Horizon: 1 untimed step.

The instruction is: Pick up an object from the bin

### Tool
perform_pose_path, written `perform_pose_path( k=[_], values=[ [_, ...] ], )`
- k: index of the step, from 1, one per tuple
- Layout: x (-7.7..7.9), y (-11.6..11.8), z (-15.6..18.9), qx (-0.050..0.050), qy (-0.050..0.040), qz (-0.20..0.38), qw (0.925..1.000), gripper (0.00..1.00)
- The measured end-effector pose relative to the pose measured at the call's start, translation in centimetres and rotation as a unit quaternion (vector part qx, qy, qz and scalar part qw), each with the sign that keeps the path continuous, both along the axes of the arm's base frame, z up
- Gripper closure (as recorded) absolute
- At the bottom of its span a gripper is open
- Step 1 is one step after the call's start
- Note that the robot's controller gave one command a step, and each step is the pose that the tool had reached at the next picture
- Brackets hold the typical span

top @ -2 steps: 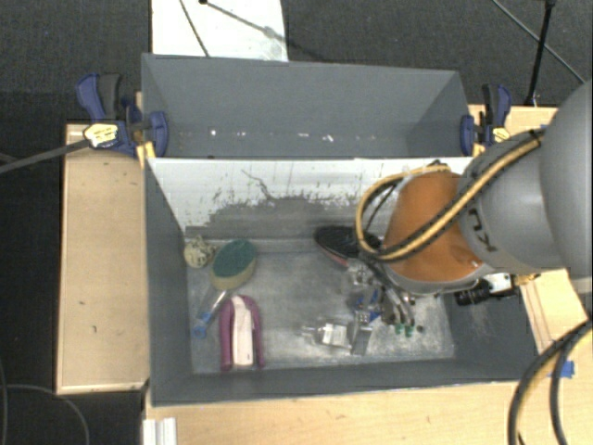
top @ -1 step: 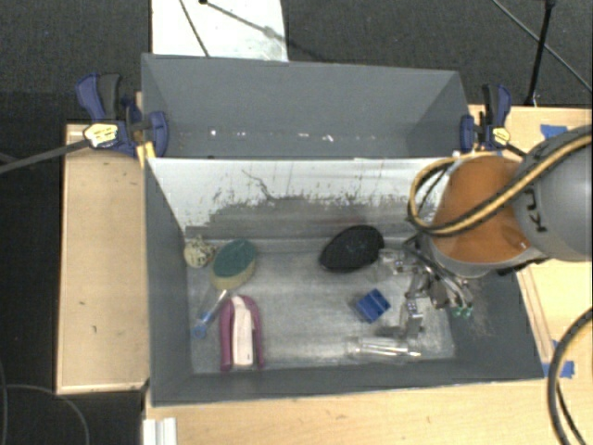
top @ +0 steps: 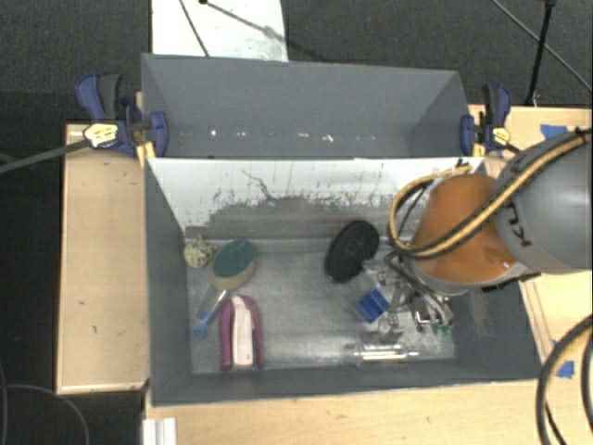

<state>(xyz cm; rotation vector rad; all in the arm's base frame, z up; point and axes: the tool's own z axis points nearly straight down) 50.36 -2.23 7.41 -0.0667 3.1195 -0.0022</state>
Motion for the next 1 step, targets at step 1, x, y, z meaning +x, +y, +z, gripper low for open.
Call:
perform_pose_path(
  k=[1],
  values=[
    [4.84,-0.11,-0.37,0.0,0.0084,-0.005,1.0,0.0]
  ],
)
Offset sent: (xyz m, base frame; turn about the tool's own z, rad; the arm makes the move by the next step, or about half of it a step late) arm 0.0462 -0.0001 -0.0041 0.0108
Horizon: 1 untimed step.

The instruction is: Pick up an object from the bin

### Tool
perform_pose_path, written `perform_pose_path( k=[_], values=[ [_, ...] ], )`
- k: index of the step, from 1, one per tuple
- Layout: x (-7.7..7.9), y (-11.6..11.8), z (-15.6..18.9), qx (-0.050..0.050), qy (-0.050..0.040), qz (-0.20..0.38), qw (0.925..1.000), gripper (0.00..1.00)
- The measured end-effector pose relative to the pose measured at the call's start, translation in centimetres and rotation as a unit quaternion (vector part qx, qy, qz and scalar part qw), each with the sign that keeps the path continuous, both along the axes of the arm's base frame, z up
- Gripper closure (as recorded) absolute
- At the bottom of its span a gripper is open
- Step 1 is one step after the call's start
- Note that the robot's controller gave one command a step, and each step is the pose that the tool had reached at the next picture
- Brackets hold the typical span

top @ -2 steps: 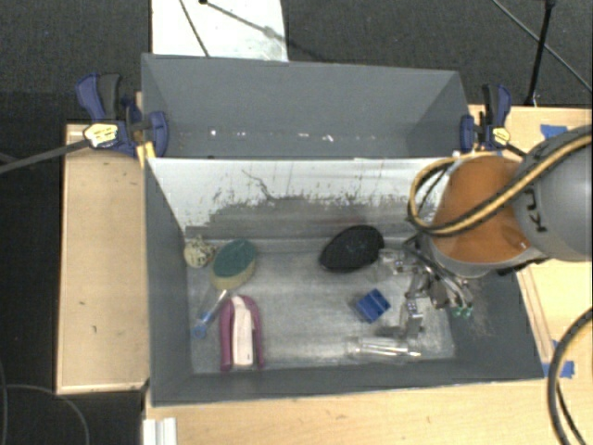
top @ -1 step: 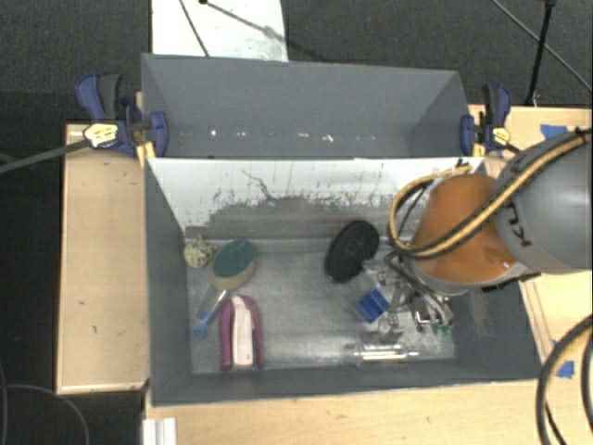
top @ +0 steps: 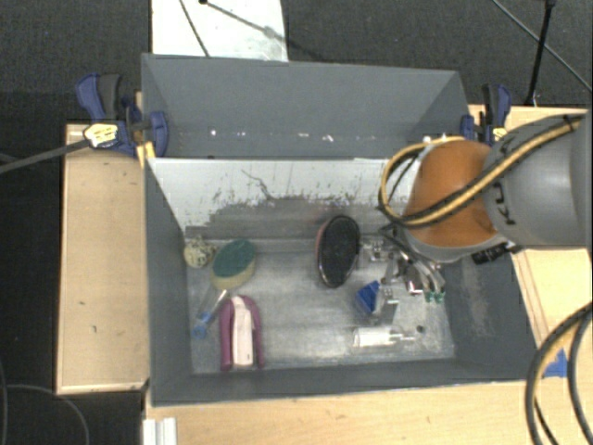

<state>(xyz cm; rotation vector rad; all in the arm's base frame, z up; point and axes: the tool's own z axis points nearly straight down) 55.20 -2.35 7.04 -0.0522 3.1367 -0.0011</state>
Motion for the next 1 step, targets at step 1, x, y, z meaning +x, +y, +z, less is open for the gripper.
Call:
perform_pose_path(
  k=[1],
  values=[
    [-0.13,0.09,0.02,0.0,0.0008,0.001,1.0,1.0]
  ],
)
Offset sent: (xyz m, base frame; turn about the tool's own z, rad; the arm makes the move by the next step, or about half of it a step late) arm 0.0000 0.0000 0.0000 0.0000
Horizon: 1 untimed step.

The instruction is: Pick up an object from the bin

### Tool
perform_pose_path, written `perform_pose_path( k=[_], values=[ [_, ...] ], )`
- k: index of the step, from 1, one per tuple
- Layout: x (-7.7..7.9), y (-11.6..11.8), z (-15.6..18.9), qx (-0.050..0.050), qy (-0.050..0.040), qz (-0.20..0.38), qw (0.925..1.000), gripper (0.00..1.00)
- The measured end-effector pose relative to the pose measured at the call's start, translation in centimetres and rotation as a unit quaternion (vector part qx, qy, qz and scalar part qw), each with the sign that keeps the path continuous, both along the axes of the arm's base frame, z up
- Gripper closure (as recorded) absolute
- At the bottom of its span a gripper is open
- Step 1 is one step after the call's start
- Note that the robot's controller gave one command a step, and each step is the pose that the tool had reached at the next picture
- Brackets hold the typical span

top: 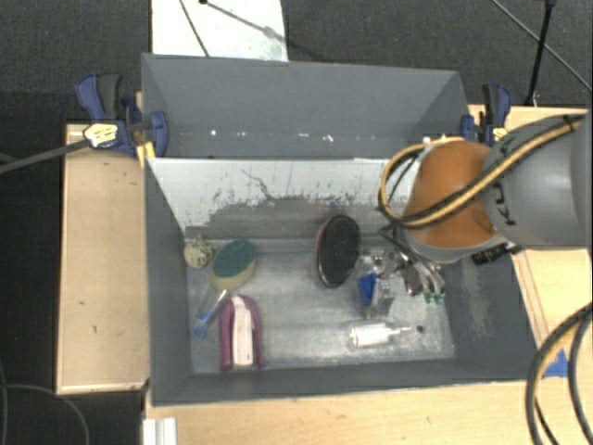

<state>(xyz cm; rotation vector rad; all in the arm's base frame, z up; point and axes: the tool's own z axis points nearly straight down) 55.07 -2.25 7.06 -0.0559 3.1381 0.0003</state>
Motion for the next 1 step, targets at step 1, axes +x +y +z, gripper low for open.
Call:
perform_pose_path(
  k=[1],
  values=[
    [1.65,0.75,13.8,0.0,-0.0046,0.009,1.0,1.0]
  ],
)
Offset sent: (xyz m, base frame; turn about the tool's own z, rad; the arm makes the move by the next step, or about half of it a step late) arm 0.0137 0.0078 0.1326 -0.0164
